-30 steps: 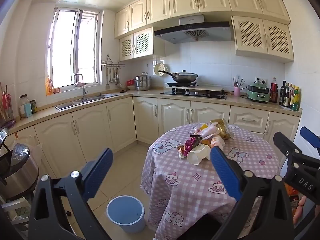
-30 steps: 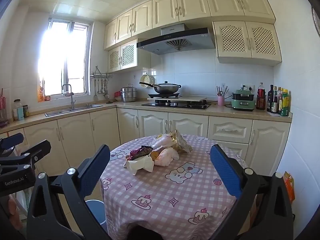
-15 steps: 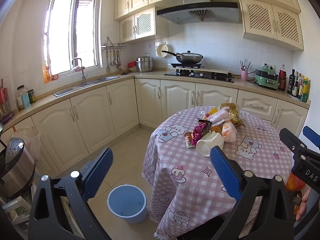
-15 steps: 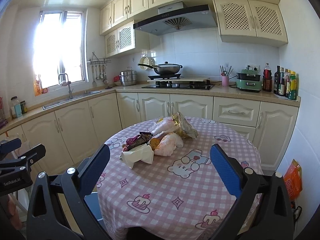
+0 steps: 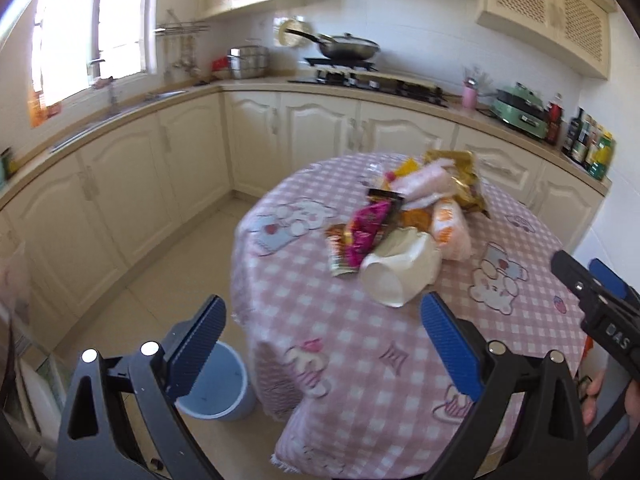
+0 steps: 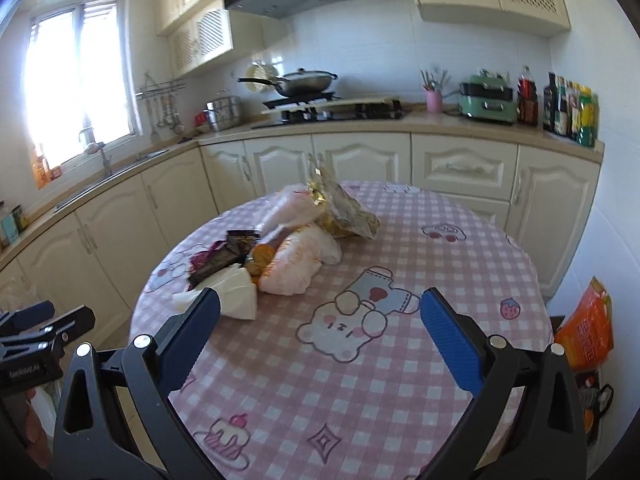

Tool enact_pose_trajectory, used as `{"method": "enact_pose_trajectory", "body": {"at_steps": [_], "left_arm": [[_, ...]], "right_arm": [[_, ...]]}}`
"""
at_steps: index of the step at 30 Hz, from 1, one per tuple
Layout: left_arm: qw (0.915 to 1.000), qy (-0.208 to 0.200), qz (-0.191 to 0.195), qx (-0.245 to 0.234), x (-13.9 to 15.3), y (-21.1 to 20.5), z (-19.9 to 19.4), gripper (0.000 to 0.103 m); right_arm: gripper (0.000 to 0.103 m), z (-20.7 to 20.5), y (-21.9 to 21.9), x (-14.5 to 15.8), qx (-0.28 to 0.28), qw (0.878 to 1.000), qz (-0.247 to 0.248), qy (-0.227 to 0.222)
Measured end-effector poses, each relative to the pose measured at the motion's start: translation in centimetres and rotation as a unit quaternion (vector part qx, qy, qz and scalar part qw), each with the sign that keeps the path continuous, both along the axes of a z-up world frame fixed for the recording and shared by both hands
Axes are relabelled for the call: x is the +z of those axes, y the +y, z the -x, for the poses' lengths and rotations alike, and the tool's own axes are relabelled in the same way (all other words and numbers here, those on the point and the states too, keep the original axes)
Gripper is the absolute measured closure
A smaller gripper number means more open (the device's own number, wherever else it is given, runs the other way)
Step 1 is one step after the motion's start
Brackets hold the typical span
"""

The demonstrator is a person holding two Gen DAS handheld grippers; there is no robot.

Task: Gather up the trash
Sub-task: 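Move both tools toward the pile of trash on the table, then grasp the white paper cup with the left tool while the right tool grasps the bread bag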

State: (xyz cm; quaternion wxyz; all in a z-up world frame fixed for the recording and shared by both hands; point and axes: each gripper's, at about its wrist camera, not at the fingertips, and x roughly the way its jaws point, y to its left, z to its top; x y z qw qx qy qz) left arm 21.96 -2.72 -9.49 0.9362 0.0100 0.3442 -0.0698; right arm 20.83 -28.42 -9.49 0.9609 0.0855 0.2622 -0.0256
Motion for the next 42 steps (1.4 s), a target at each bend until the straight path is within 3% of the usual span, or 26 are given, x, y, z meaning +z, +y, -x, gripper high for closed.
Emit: {"method": "enact_pose_trajectory", "body": {"at_steps": [6, 11, 16, 17, 21, 23, 26, 32, 37, 39, 42], "left_arm": [[0.9964, 0.020, -0.048, -0.067, -2.6, -4.9, -4.0, 0.007], [0.9901, 0.024, -0.117, -0.074, -5.3, -7.3, -6.7, 0.007], [0.9831, 0.012, -0.163, -0.084, -6.6, -8.5, -7.7, 0.008], [0.9826, 0.010, -0.163, -0.089, -6.6, -8.5, -7.7, 0.012], [0.9856, 0.022, -0.123, -0.114, -6.5, -8.2, -8.1, 0.049], [0.9853, 0.017, -0.119, -0.121, -6.5, -8.3, -8.0, 0.054], [0.9871, 0.014, -0.091, -0.131, -6.1, -8.0, -7.9, 0.054], [0.9898, 0.011, 0.029, -0.139, -4.1, -6.0, -7.0, 0.054], [0.9931, -0.008, 0.062, -0.100, -2.7, -4.4, -6.8, 0.055], [0.9941, -0.012, 0.069, -0.083, -2.4, -3.5, -6.9, 0.055], [0.9944, -0.012, 0.078, -0.070, -2.2, -2.9, -7.1, 0.055]], "right_arm": [[0.006, -3.5, -1.1, -1.9, -0.004, 0.999, -0.023, 0.028], [0.006, -5.3, -1.4, -3.3, -0.002, 0.998, -0.035, 0.050], [0.006, -6.3, -1.3, -4.2, 0.004, 0.997, -0.040, 0.065], [0.006, -6.5, -1.2, -4.3, 0.006, 0.997, -0.041, 0.067], [0.007, -7.0, -0.9, -4.4, 0.011, 0.997, -0.045, 0.069], [0.006, -7.2, -1.2, -4.3, 0.008, 0.997, -0.049, 0.067], [0.006, -7.6, -1.4, -4.3, 0.003, 0.996, -0.057, 0.070], [0.006, -8.7, -1.2, -4.0, 0.005, 0.995, -0.074, 0.073], [0.008, -10.9, -0.3, -4.5, 0.017, 0.993, -0.076, 0.091], [0.013, -11.8, 0.2, -4.8, 0.027, 0.991, -0.079, 0.105], [0.041, -13.0, 1.0, -5.4, 0.033, 0.990, -0.067, 0.123]]}}
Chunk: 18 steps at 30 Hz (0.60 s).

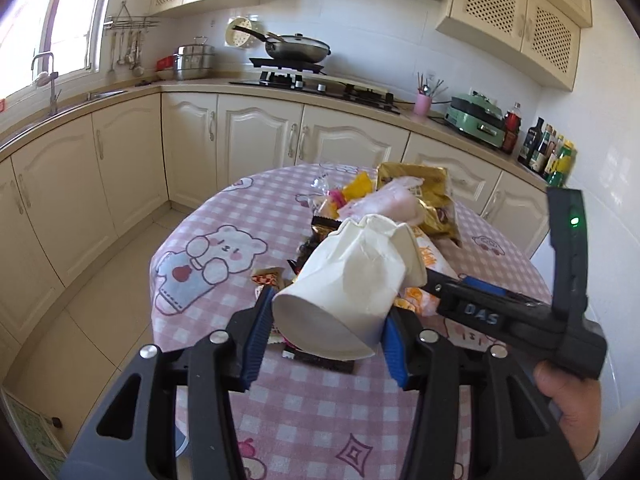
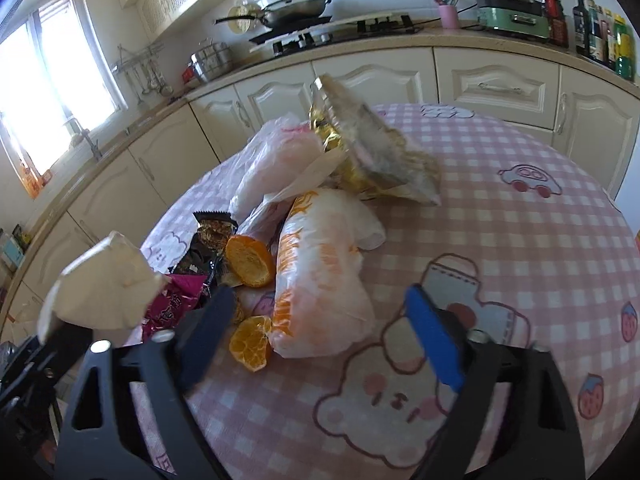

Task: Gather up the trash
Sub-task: 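Grasp the white paper cup with the left tool while the right tool grasps the bread bag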

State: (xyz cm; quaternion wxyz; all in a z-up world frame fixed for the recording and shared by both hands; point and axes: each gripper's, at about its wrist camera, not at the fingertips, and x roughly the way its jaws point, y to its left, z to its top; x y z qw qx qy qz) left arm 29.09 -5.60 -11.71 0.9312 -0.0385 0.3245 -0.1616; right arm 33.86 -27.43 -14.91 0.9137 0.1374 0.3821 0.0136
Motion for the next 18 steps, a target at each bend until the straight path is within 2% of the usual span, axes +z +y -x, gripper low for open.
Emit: {"method": "enact_pose_trajectory", "body": {"at_steps": [1, 2, 5, 13, 18], "left_arm": [[1.0000, 0.001, 0.003, 0.003, 0.1, 0.2, 0.0, 0.055], [1.0000, 0.002, 0.008, 0.003, 0.0, 0.6, -0.1, 0.055], [0.9999, 0.000, 0.015, 0.007, 0.2, 1.3, 0.1, 0.055], [0.9986, -0.012, 0.048, 0.019, 1.5, 4.0, 1.9, 0.055], [0.9970, -0.020, 0.057, 0.049, 2.4, 7.0, 3.7, 0.055]], "right_arm": [[0.057, -0.3, 0.1, -0.3, 0.002, 1.000, 0.005, 0.008], [0.065, -0.4, 0.1, -0.4, 0.005, 1.000, 0.005, 0.012], [0.069, 0.8, 0.3, 0.1, 0.003, 1.000, 0.016, 0.001], [0.071, 6.3, 1.6, 4.1, 0.006, 0.998, 0.024, -0.057], [0.071, 8.2, 5.8, 6.5, 0.060, 0.994, 0.028, -0.092]]}}
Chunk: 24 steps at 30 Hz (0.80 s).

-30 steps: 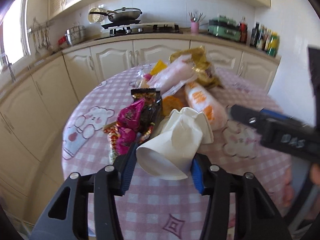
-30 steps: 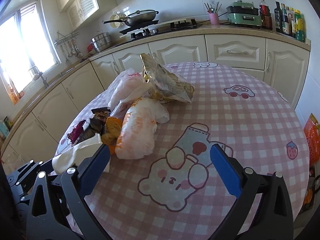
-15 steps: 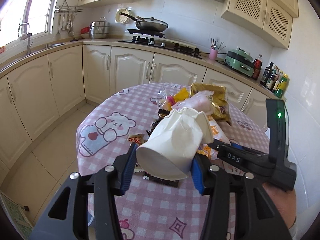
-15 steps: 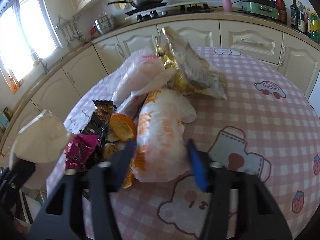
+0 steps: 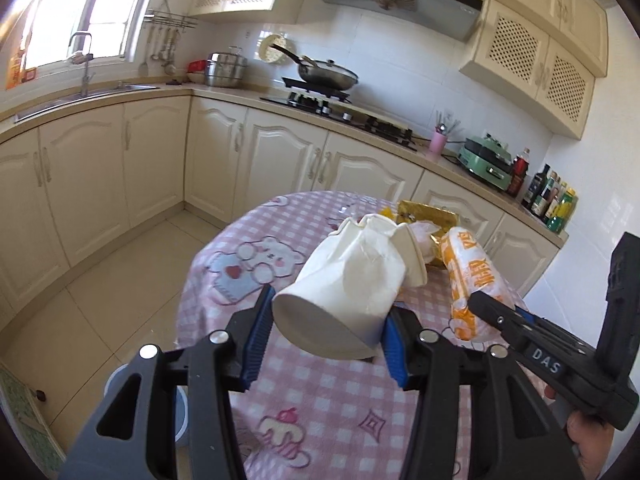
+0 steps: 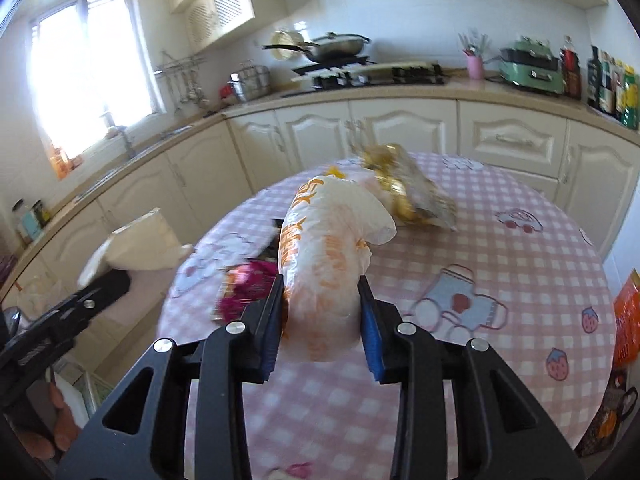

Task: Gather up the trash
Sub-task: 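Grasp the white paper cup with the left tool while the right tool grasps the bread bag, then carry both items over the blue bin and open both tools to drop them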

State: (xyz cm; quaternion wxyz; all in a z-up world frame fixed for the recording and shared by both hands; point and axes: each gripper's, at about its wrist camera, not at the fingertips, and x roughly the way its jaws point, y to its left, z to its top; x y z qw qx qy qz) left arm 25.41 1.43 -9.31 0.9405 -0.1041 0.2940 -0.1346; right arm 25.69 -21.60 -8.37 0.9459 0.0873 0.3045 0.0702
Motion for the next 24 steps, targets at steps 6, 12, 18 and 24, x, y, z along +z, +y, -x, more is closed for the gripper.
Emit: {"method": "enact_pose_trajectory", "body": {"at_steps": [6, 12, 18, 24], "left_arm": [[0.9970, 0.014, 0.001, 0.076, -0.5, 6.6, 2.1, 0.055], [0.9834, 0.057, -0.005, 0.172, -3.5, 14.4, 3.1, 0.055], [0.9583, 0.138, -0.019, 0.249, -9.1, 20.1, 1.8, 0.055], [0.9385, 0.217, -0.023, 0.268, -16.1, 23.0, -0.7, 0.055]], "right_arm": [[0.071, -0.4, 9.1, 0.5, 0.119, 0.993, -0.002, -0.004], [0.071, -2.1, 20.0, -2.5, 0.237, 0.971, 0.010, 0.037], [0.071, -5.4, 27.9, -9.5, 0.294, 0.947, 0.024, 0.127], [0.071, -8.3, 31.9, -17.2, 0.295, 0.931, 0.048, 0.211]]}}
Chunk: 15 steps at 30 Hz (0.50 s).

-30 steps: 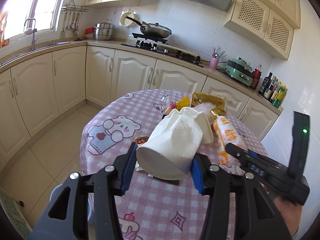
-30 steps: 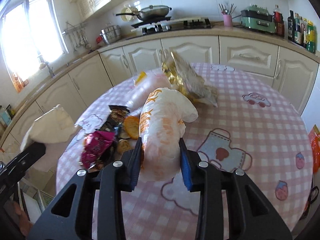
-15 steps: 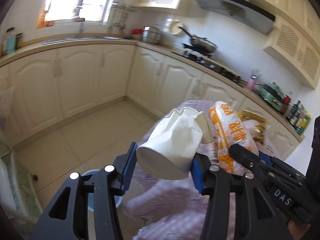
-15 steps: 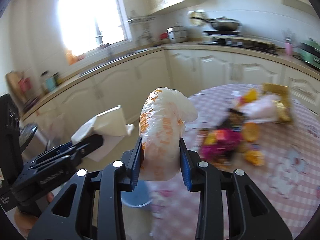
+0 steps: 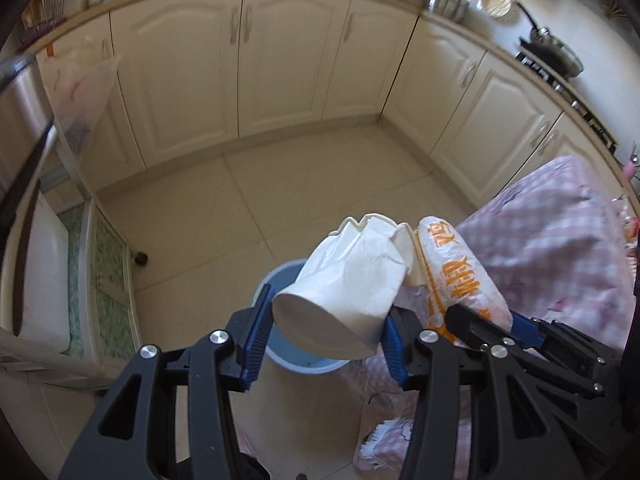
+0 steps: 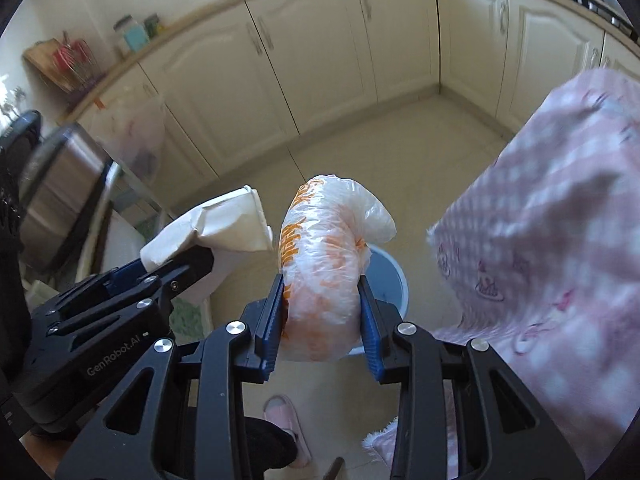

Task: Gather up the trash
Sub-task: 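Carry both items over the blue bin and open both tools to drop them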

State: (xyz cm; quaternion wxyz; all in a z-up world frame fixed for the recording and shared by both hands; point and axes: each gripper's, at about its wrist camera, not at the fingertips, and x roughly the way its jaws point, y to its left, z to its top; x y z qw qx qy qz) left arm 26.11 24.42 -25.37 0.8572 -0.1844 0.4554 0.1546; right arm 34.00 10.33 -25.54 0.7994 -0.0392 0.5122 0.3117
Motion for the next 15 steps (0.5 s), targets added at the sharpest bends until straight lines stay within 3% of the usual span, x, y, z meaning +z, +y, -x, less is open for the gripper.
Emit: {"method": "enact_pose_trajectory", "body": {"at_steps": [8, 11, 15], "left_arm": [[0.9977, 0.056, 0.037, -0.014, -6.4, 1.7, -5.3, 0.054], [0.9973, 0.062, 0.039, -0.004, -7.5, 2.2, -6.4, 0.035], [0.9964, 0.069, 0.049, 0.001, -8.7, 2.9, -6.6, 0.034]], "right_arm": [[0.071, -3.1, 0.7, -5.1, -0.023, 0.998, 0.039, 0.038], [0.070, -3.6, 0.4, -5.8, -0.030, 0.998, 0.041, 0.045], [0.070, -4.4, 0.7, -6.8, -0.032, 0.997, 0.042, 0.051]]}}
